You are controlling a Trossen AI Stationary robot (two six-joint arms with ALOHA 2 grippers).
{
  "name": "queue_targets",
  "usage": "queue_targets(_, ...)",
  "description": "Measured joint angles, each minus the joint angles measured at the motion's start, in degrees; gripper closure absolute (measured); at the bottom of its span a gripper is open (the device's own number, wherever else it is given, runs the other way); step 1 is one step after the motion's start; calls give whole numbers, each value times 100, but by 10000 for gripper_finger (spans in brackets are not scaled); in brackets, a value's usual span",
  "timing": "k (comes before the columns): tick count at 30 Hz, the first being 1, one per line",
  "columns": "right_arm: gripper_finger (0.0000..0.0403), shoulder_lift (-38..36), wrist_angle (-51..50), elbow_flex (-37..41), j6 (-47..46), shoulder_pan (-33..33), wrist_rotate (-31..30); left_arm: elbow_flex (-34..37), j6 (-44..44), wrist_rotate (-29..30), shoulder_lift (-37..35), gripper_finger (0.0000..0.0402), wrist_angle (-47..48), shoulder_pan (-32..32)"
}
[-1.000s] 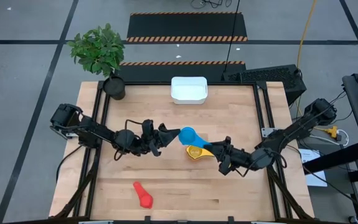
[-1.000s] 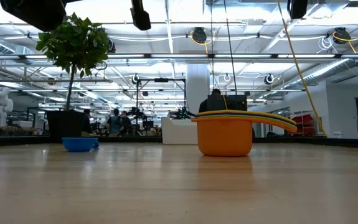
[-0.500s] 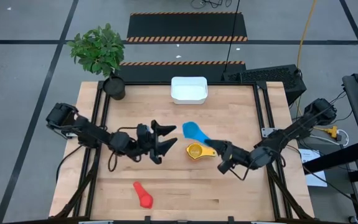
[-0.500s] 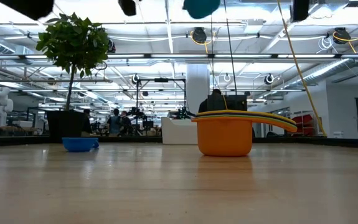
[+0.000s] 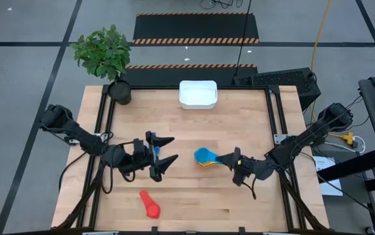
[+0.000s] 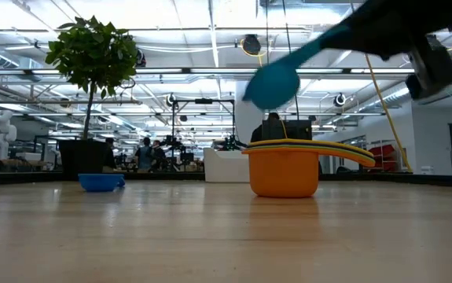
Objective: Nest measuring cups in basket
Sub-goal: Stack the light blue measuring cup on top of the yellow measuring cup
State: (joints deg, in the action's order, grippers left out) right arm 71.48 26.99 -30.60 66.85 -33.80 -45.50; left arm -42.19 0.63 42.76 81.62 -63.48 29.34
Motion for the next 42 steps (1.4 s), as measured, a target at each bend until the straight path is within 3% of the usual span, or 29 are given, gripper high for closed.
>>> queue_targets(6,403,0,701,726,-549,-2,618,2,-13,45,-3,93,9,5)
queue_targets(13,403,0,3054,1697,-235,-2,840,2,206,49,-4,123,41,5)
queue_targets(16,403,-4,3612,2007,-122,40,935,2,253,53,-4,128,75,5)
queue_targets(22,403,-4,3495,2193,-573,449,1651,2,300,53,-4,128,73,-35)
queue_targets(34,403,-4,3279,2193,-411,1024,2217,2,485,51,-2,128,232,-181)
queue_targets(42,403,-2,3279,2187,-452,1603,3060,2,482,48,-2,128,237,-185)
